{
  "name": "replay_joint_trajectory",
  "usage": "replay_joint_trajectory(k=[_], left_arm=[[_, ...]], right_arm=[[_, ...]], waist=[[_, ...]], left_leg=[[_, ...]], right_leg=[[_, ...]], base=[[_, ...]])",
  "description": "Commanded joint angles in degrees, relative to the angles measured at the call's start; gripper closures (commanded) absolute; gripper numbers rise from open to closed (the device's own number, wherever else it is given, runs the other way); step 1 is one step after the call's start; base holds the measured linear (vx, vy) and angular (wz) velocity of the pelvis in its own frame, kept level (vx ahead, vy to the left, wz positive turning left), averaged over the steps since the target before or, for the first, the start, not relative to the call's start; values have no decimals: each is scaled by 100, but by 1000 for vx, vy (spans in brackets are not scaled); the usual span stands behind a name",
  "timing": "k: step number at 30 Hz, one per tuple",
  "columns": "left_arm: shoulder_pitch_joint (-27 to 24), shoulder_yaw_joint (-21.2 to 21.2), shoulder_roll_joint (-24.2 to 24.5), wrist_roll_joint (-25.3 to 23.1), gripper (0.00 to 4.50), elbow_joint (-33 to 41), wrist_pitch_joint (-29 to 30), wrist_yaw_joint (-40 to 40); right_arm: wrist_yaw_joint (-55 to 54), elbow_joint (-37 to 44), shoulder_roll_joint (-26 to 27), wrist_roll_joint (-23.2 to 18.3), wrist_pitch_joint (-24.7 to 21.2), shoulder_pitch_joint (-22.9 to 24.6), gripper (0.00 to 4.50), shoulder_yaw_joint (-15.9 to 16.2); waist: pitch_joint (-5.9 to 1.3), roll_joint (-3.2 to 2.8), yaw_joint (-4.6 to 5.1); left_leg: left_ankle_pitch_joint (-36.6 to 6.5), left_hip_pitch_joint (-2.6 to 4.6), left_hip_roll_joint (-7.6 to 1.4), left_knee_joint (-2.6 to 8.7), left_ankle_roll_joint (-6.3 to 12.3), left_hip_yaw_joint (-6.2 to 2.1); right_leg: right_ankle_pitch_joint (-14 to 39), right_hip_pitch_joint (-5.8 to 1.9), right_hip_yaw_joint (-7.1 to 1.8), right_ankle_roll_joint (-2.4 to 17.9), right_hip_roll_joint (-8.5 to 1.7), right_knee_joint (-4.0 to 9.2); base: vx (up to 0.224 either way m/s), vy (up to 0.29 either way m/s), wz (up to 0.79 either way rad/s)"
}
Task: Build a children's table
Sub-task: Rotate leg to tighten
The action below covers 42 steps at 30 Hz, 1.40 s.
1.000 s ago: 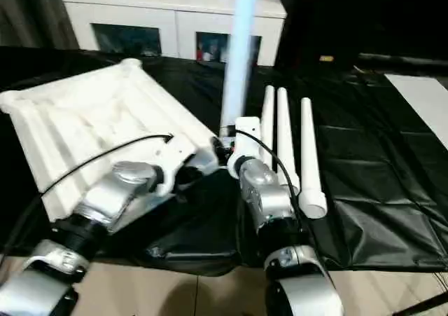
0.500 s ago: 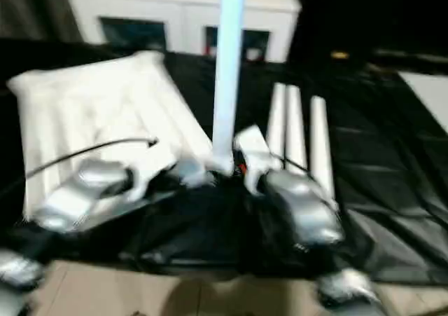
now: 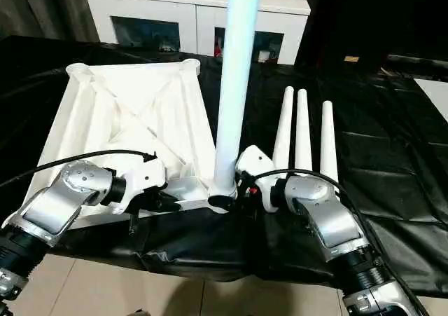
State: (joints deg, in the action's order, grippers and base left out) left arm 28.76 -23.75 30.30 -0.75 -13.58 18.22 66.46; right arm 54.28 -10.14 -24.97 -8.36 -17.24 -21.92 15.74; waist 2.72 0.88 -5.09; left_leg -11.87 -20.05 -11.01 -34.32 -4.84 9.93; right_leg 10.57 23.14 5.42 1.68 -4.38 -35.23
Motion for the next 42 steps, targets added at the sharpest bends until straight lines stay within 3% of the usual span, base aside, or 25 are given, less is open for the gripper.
replay_joint_trajectory(k=[1,9,18,21,22,23,24,25,27,28,29,30,33,34,36,42], left_arm=[[13,-54,15,-8,450,120,-101,92],[5,-70,29,-3,450,109,-89,133],[-49,-109,50,-37,450,118,-7,161],[-43,-88,-2,-50,450,92,44,67],[107,118,-451,-116,450,-151,341,-674],[143,166,-549,-122,450,-205,401,-827],[210,255,-732,-133,450,-306,513,-1110],[425,547,-1350,-105,450,-631,870,-1978],[425,547,-1350,-105,450,-631,870,-1978],[637,794,-1990,-86,450,-1030,1107,-2854],[704,848,-2193,-102,450,-1171,1138,-3141],[716,847,-2225,-113,450,-1197,1131,-3185],[837,696,-2482,-292,450,-1467,954,-3505],[863,644,-2535,-372,450,-1528,905,-3538],[872,592,-2532,-449,450,-1528,869,-3517],[806,487,-2163,-683,450,-1454,819,-3380]], right_arm=[[101,15,-57,22,16,61,123,28],[112,-32,-24,0,14,93,181,24],[-239,-325,164,76,-54,89,186,-23],[-539,-531,303,136,-77,21,186,-104],[-1707,-1204,947,144,-199,-256,186,-518],[-1912,-1310,1062,128,-229,-304,187,-597],[-2293,-1508,1275,98,-285,-392,187,-743],[-3416,-2104,1841,46,-399,-641,187,-1105],[-3416,-2104,1841,46,-399,-641,187,-1105],[-4337,-2701,2345,36,-305,-890,188,-1290],[-4571,-2889,2515,26,-243,-971,188,-1323],[-4611,-2921,2544,34,-219,-987,188,-1319],[-4778,-3193,2874,140,60,-1169,189,-1157],[-4765,-3282,2978,201,145,-1239,189,-1119],[-4514,-3259,3067,124,213,-1261,133,-1131],[-4137,-2876,2984,132,544,-1254,75,-1189]], waist=[[-347,-29,20],[-350,-26,18],[-347,-21,23],[-321,-39,37],[-309,-53,86],[-292,-39,139],[-312,-30,173],[-296,-27,215],[-301,-26,249],[-307,-25,273],[-298,-29,293],[-306,-16,290],[-290,-4,284],[-297,2,288],[-290,-1,289],[-285,-17,310]], left_leg=[[-681,1,-245,420,231,-64],[-701,6,-241,413,253,-56],[-732,9,-243,418,220,-60],[-944,21,-237,437,151,-58],[-1140,17,-231,447,20,-67],[-1387,28,-211,458,-97,-98],[-1428,24,-208,455,-125,-104],[-1512,47,-205,451,-171,-109],[-1510,40,-195,450,-209,-118],[-1491,23,-193,441,-157,-113],[-1541,28,-192,442,-159,-111],[-1666,81,-177,427,-146,-114],[-1695,38,-168,447,-21,-111],[-1759,36,-148,435,25,-118],[-1757,33,-158,442,48,-125],[-1846,-21,-170,477,56,-158]], right_leg=[[708,-342,-369,1177,-417,364],[673,-349,-370,1229,-422,362],[797,-347,-368,1181,-423,373],[1142,-322,-362,1133,-423,426],[1498,-314,-359,1095,-441,452],[2030,-311,-326,957,-439,515],[2143,-317,-328,913,-443,508],[2376,-277,-319,832,-443,570],[2465,-279,-308,787,-443,579],[2467,-269,-312,717,-447,603],[2495,-253,-307,714,-438,615],[2660,-229,-282,642,-432,655],[2683,-226,-273,504,-416,675],[2976,-228,-259,355,-435,713],[3030,-212,-257,282,-434,727],[3051,-225,-248,266,-440,712]], base=[[0,0,0],[0,0,0],[0,0,0],[0,0,0],[0,0,0],[-55,-6,-3],[-55,-6,-3],[-68,-2,-2],[-58,5,-2],[0,0,0],[0,0,0],[0,0,0],[0,0,0],[0,0,0],[0,0,0],[0,0,0]])
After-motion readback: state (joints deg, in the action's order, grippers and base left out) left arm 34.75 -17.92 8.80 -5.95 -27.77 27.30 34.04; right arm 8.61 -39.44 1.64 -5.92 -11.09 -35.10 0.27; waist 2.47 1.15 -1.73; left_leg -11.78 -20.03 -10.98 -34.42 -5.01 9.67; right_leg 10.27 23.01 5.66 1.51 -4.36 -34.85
